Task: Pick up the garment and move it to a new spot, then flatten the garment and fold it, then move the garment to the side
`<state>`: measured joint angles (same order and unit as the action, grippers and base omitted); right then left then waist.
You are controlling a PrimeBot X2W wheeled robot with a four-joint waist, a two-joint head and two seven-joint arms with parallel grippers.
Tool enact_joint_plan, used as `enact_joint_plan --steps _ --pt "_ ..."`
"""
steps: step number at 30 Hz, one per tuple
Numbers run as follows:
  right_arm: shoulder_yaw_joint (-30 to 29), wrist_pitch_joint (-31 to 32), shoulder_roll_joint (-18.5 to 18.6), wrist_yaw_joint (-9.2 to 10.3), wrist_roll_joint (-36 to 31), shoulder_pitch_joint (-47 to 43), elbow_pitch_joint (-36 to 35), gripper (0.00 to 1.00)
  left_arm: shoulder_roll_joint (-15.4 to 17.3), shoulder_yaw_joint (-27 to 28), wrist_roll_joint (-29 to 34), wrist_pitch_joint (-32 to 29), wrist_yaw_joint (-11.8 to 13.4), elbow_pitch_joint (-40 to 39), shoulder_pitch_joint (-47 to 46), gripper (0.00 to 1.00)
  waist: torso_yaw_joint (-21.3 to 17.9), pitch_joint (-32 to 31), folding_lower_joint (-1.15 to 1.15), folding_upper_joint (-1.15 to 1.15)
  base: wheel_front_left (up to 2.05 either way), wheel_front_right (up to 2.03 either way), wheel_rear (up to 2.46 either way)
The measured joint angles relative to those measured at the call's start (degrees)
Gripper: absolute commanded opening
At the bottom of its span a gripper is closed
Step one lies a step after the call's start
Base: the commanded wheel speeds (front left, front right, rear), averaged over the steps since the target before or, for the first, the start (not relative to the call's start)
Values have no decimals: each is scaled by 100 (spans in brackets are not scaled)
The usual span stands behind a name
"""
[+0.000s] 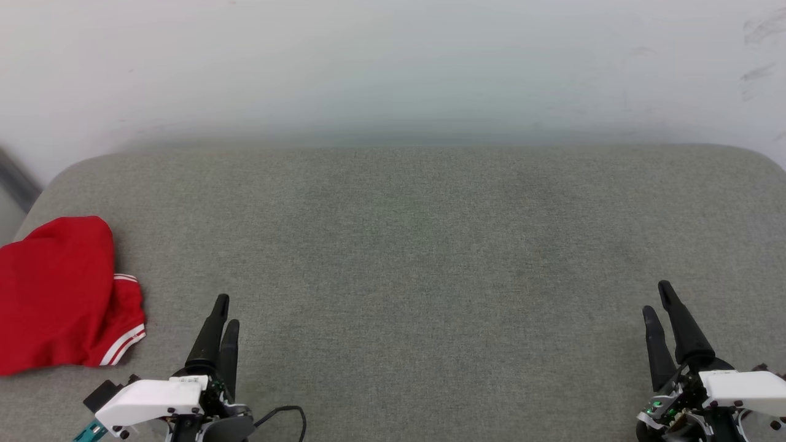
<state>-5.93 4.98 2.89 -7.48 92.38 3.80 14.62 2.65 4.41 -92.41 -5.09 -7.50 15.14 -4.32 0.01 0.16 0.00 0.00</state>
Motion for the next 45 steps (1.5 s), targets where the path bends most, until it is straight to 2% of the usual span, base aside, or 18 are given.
enact_joint_plan --steps 7,14,22,37,45 --pt "47 -200 -3 0 -299 -72 -189 100 -3 -203 168 189 0 -159 -7 100 3 -13 0 0 0 0 0" --pt "102 -376 -4 0 -889 -172 -371 100 -1 -336 679 385 1 -333 -39 100 10 -20 0 0 0 0 0" --pt "140 -559 -4 0 -1804 -207 -579 100 0 -477 1686 565 1 -442 -61 100 16 -24 0 0 0 0 0" --pt "296 -818 27 0 -3987 -272 -805 100 3 -598 3678 879 70 -457 -76 100 12 -36 0 0 0 0 0" --pt "302 -823 38 0 -4845 -289 -887 100 4 -681 4589 1020 94 -467 -93 100 20 -34 0 0 0 0 0"
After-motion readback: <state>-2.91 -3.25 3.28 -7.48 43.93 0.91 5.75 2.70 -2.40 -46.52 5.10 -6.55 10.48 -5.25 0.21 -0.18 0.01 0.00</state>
